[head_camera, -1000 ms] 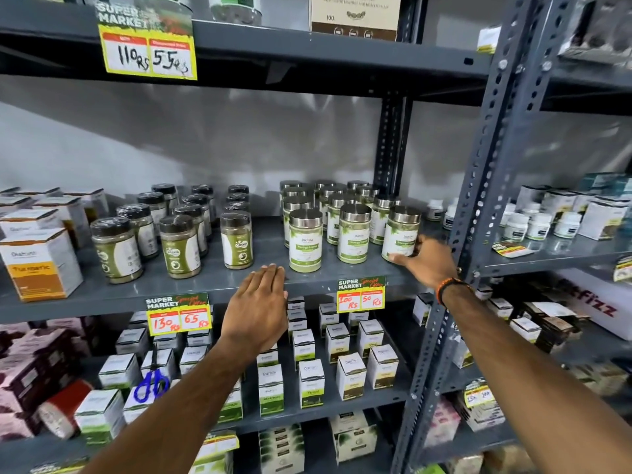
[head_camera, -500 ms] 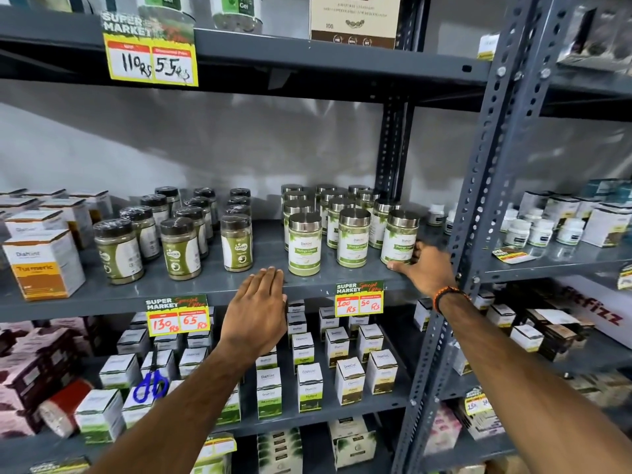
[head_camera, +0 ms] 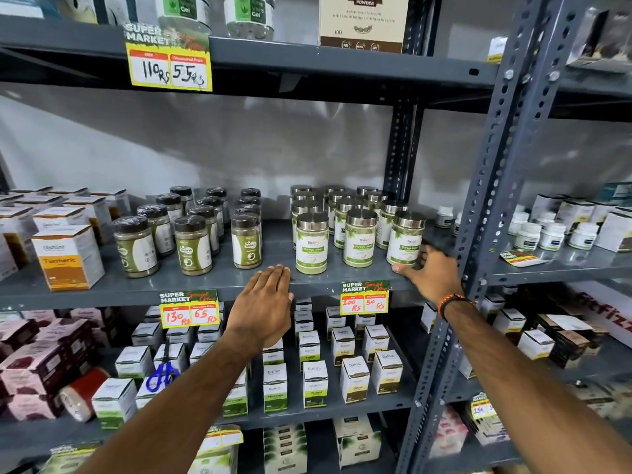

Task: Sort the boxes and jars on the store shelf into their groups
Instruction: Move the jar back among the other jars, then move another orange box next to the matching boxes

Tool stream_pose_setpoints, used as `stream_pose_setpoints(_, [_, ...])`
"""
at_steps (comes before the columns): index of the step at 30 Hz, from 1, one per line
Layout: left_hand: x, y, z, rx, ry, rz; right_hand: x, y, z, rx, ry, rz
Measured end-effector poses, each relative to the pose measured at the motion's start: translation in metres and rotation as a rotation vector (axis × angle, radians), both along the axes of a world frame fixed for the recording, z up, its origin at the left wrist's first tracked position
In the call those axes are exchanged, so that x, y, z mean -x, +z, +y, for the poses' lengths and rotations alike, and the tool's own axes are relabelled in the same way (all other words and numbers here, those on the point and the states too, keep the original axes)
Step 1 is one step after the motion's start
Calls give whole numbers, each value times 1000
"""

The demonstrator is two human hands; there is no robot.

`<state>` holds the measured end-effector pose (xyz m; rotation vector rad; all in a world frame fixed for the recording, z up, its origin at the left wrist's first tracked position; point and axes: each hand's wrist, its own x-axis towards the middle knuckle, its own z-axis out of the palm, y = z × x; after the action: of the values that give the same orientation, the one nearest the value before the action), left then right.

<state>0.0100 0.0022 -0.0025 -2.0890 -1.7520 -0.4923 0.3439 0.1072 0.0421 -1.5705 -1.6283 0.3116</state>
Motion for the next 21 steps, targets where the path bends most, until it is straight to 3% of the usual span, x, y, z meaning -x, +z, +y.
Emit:
stream_pose_setpoints(4, [11, 6, -22, 9, -3, -23, 13, -5, -36, -102, -65, 46])
stream_pose_setpoints(10, [76, 17, -87, -77, 42, -66, 71, 4, -92, -320, 32, 34])
stream_pose_setpoints(16, [204, 20, -161, -182, 197, -154, 207, 27, -136, -422, 341, 5])
stream_pose_setpoints(21, [343, 19, -212, -217, 344, -123, 356, 33, -166, -489, 493, 9])
